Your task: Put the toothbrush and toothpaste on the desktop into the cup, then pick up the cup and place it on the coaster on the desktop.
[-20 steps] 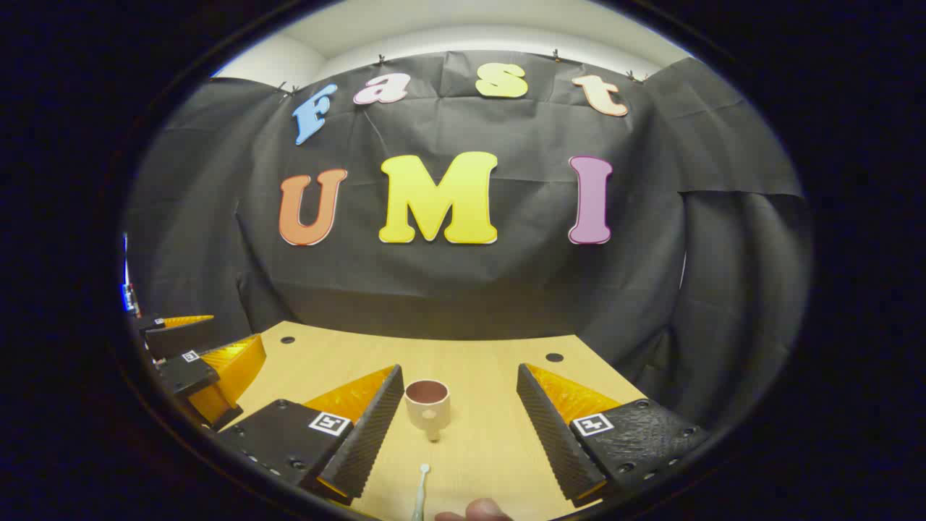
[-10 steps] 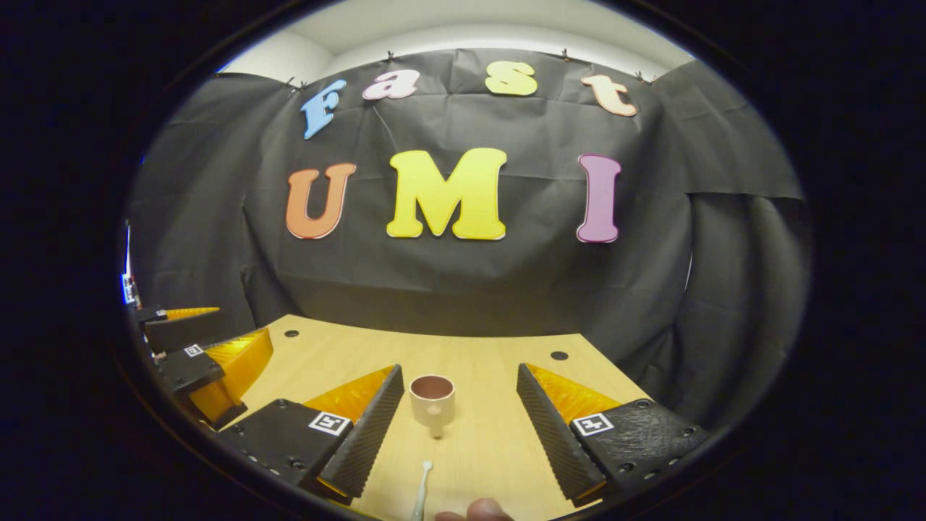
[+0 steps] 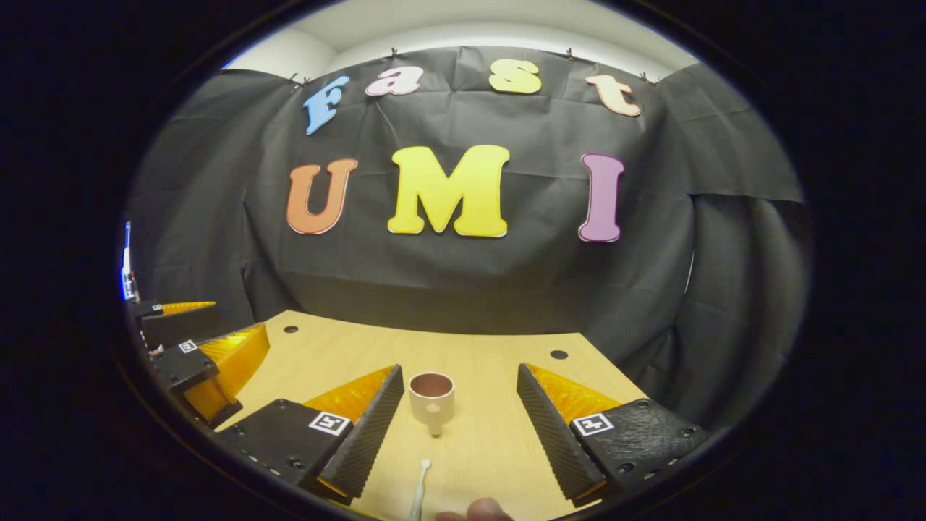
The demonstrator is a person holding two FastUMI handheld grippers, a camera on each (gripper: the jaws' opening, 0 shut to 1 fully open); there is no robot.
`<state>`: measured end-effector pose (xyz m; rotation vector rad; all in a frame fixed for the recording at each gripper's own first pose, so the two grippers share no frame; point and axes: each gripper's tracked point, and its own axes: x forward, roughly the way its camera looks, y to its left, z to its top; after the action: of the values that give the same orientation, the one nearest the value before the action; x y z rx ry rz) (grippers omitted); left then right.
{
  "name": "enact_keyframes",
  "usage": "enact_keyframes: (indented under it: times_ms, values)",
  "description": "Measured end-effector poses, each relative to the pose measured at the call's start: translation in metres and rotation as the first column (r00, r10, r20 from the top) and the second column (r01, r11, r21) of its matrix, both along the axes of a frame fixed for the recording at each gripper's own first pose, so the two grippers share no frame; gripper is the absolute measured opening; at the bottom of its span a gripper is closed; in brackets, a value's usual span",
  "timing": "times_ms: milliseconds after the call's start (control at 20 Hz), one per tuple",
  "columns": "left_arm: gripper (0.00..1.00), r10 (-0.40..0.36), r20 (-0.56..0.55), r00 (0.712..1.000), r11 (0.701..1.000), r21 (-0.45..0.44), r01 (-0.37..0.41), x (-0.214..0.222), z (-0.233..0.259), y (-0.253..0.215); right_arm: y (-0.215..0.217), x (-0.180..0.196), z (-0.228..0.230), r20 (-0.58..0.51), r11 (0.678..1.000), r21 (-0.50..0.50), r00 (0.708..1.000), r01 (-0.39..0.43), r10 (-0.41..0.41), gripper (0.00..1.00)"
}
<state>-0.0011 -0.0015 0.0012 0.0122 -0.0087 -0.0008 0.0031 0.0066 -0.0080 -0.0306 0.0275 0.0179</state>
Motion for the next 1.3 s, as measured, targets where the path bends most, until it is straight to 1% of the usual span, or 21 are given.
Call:
enact_keyframes:
  times_ms: [150,200,400,600,650,700,750,800,850,900,950,1000,1050,1100,1150,1200,1300]
  values:
    - [0.99,0.000,0.001,1.000,1.000,0.002,0.000,-0.002,-0.001,0.000,-0.001,-0.001,-0.004,-0.012,1.000,0.000,1.000,0.002,-0.002,0.98]
    - [0.99,0.000,0.000,1.000,1.000,0.002,0.000,-0.003,-0.001,0.000,0.000,-0.002,-0.005,-0.018,1.000,-0.001,1.000,-0.001,0.001,0.95]
    - [0.99,0.002,-0.010,1.000,1.000,0.009,-0.002,-0.008,-0.007,0.001,0.007,-0.001,-0.018,-0.060,1.000,-0.016,0.998,-0.018,0.017,0.96]
    - [0.99,0.001,-0.048,0.999,1.000,0.007,-0.001,-0.017,-0.022,0.003,0.013,0.000,-0.054,-0.182,0.999,-0.005,0.983,-0.032,0.031,0.95]
    - [0.99,0.001,-0.059,0.998,1.000,0.008,0.000,-0.019,-0.027,0.004,0.014,0.000,-0.064,-0.211,1.000,-0.003,0.977,-0.029,0.027,0.98]
    - [0.99,0.001,-0.069,0.998,1.000,0.008,0.000,-0.022,-0.032,0.004,0.015,0.000,-0.074,-0.240,1.000,-0.003,0.970,-0.027,0.026,0.95]
    - [0.99,0.001,-0.081,0.997,1.000,0.008,-0.001,-0.023,-0.038,0.006,0.016,0.001,-0.084,-0.268,1.000,-0.006,0.963,-0.026,0.024,0.95]
    - [0.99,-0.001,-0.097,0.995,1.000,0.006,0.002,-0.025,-0.045,0.006,0.017,0.002,-0.094,-0.297,1.000,-0.013,0.955,-0.026,0.021,0.95]
    - [0.99,-0.004,-0.113,0.994,1.000,0.003,0.004,-0.028,-0.052,0.007,0.019,0.003,-0.105,-0.323,0.999,-0.018,0.946,-0.031,0.023,0.98]
    - [0.99,-0.005,-0.133,0.991,1.000,0.001,0.005,-0.029,-0.060,0.008,0.021,0.005,-0.115,-0.351,0.999,-0.026,0.936,-0.034,0.023,0.98]
    - [0.99,-0.006,-0.151,0.989,1.000,-0.001,0.006,-0.031,-0.066,0.008,0.023,0.005,-0.126,-0.378,0.999,-0.032,0.925,-0.039,0.024,0.96]
    - [0.99,-0.007,-0.167,0.986,1.000,-0.004,0.007,-0.032,-0.073,0.010,0.024,0.006,-0.135,-0.403,0.998,-0.037,0.915,-0.042,0.023,0.98]
    - [1.00,-0.011,-0.179,0.984,1.000,-0.007,0.010,-0.034,-0.078,0.010,0.026,0.005,-0.145,-0.430,0.998,-0.038,0.902,-0.046,0.026,0.98]
    - [1.00,-0.010,-0.190,0.982,1.000,-0.004,0.009,-0.036,-0.083,0.011,0.028,0.006,-0.156,-0.459,0.998,-0.039,0.888,-0.049,0.026,0.96]
    - [1.00,-0.012,-0.200,0.980,1.000,0.000,0.012,-0.038,-0.088,0.012,0.031,0.007,-0.168,-0.491,0.998,-0.037,0.871,-0.051,0.026,0.98]
    - [1.00,-0.014,-0.209,0.978,1.000,0.004,0.015,-0.039,-0.093,0.013,0.033,0.008,-0.180,-0.522,0.998,-0.032,0.852,-0.051,0.027,0.96]
    - [0.99,-0.014,-0.225,0.974,1.000,0.005,0.016,-0.042,-0.100,0.016,0.038,0.007,-0.203,-0.586,0.998,-0.023,0.810,-0.053,0.030,0.96]
